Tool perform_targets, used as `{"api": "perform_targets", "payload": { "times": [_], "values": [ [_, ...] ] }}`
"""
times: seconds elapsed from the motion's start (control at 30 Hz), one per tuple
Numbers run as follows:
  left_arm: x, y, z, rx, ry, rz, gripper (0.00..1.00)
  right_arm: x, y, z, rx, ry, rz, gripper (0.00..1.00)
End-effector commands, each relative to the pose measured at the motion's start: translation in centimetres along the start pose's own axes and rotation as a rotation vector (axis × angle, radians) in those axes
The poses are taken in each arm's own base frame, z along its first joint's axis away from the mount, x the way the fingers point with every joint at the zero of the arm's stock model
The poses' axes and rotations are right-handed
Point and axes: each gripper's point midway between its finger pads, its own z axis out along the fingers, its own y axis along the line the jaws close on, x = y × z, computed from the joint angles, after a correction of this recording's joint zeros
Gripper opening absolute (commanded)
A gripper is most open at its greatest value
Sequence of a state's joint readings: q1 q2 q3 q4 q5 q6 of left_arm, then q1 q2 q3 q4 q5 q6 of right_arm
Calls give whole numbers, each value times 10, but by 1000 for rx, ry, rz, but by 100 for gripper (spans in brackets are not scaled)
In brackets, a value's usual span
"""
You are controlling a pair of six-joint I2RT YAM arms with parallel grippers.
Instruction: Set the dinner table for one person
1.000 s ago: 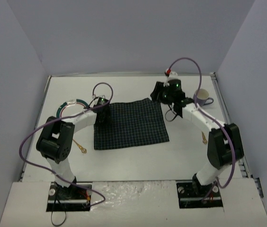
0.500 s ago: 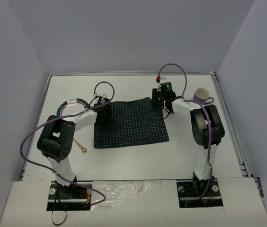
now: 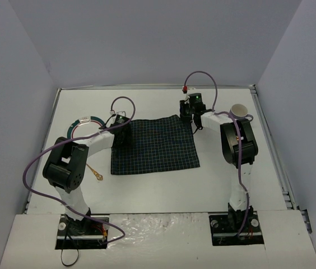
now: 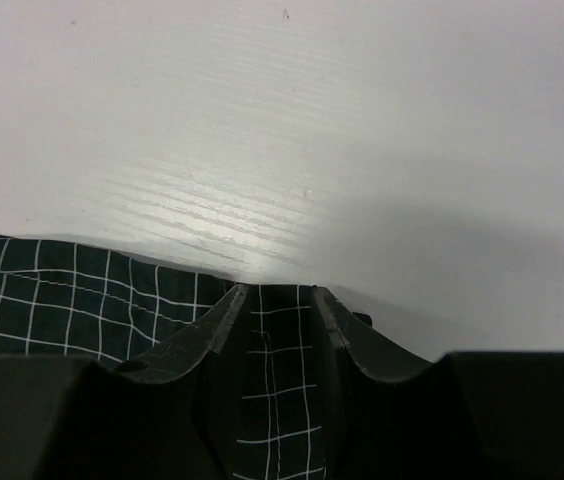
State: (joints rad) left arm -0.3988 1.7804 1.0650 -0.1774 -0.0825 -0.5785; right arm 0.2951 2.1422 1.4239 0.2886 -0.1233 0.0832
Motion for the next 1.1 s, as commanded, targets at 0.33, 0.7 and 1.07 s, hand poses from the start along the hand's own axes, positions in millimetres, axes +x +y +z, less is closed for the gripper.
{"api": "perform_targets", "payload": {
  "times": [0.33, 0.7, 1.07],
  "values": [
    [18, 6, 1, -3, 60, -3, 44, -17, -14, 10, 50, -23, -50, 29],
    [28, 13, 6, -21, 102, -39, 43, -28, -32, 1, 101, -45, -31, 0],
    [33, 18, 13, -26, 119, -64, 43, -50, -70, -13, 151, -73, 2, 14]
  ]
}}
